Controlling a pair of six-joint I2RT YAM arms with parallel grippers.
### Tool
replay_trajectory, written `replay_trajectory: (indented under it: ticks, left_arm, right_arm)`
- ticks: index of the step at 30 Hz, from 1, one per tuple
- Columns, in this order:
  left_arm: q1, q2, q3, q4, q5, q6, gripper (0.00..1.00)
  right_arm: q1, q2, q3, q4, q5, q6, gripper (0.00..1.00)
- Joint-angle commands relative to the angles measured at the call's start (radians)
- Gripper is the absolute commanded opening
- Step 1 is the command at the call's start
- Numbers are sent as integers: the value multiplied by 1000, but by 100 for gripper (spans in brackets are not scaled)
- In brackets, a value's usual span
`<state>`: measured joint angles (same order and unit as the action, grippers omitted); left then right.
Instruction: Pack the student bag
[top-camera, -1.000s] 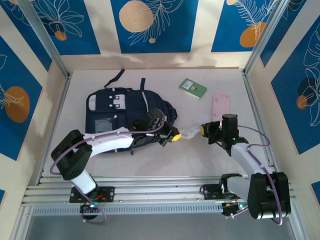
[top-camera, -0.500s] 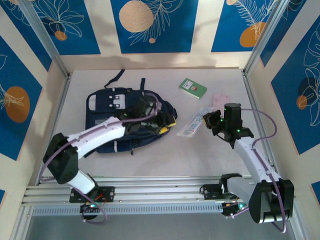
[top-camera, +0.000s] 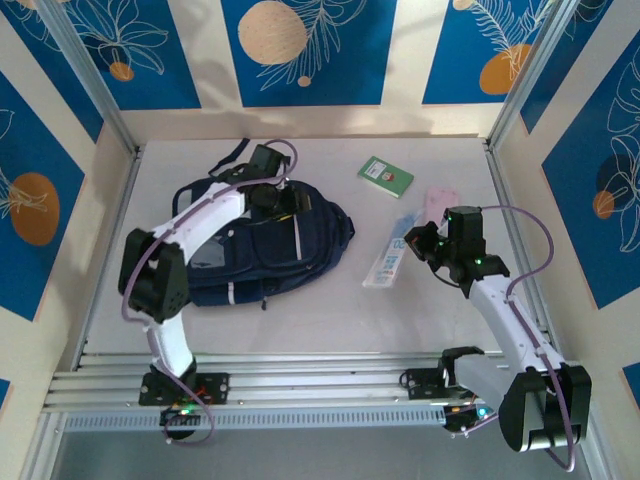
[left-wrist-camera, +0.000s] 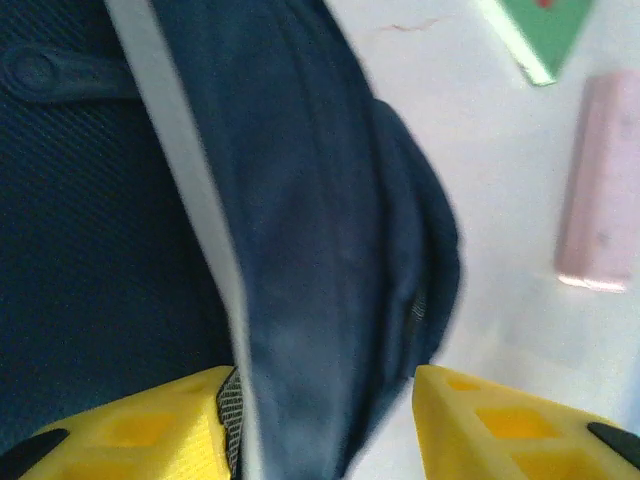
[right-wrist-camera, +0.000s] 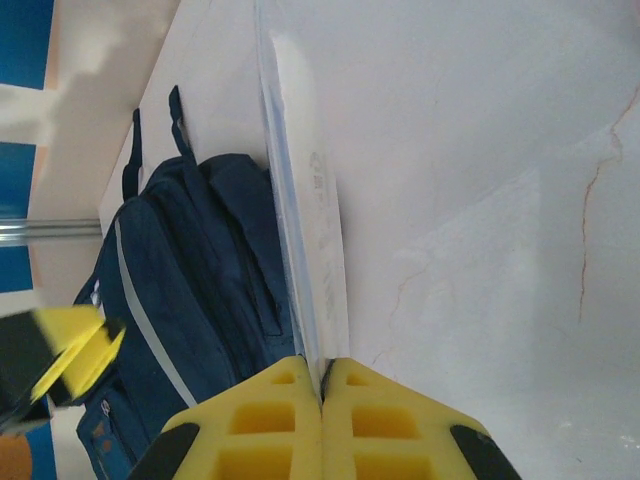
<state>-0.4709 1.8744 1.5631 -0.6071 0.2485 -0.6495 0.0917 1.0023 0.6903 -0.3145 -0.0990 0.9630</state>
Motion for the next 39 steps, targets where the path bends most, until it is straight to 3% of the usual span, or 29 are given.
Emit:
replay_trajectory:
  ticks: [1, 7, 12, 19, 23, 33, 39]
  left_arm:
    - [22, 53, 50, -57, -19, 73, 47]
    - [34, 125, 89, -42, -1, 75, 42]
    - [32, 147, 95, 17, 87, 45, 30]
    - [30, 175, 126, 15, 123, 57, 14]
    - [26, 189, 155, -11, 153, 93, 0]
    - [-3, 147, 577, -372, 177, 326, 0]
    - [-3, 57, 614, -395, 270, 353, 0]
  right_arm:
    - [-1, -21, 13, 6, -37, -42, 0]
    - [-17, -7, 6, 18, -69, -46, 0]
    - [-22, 16, 5, 38, -91, -48, 0]
    - [-22, 32, 7, 45, -100, -44, 0]
    - [-24, 38, 17, 30, -88, -59, 0]
    - [-17, 58, 95, 0, -56, -100, 0]
    - [60, 65, 189, -41, -58, -135, 0]
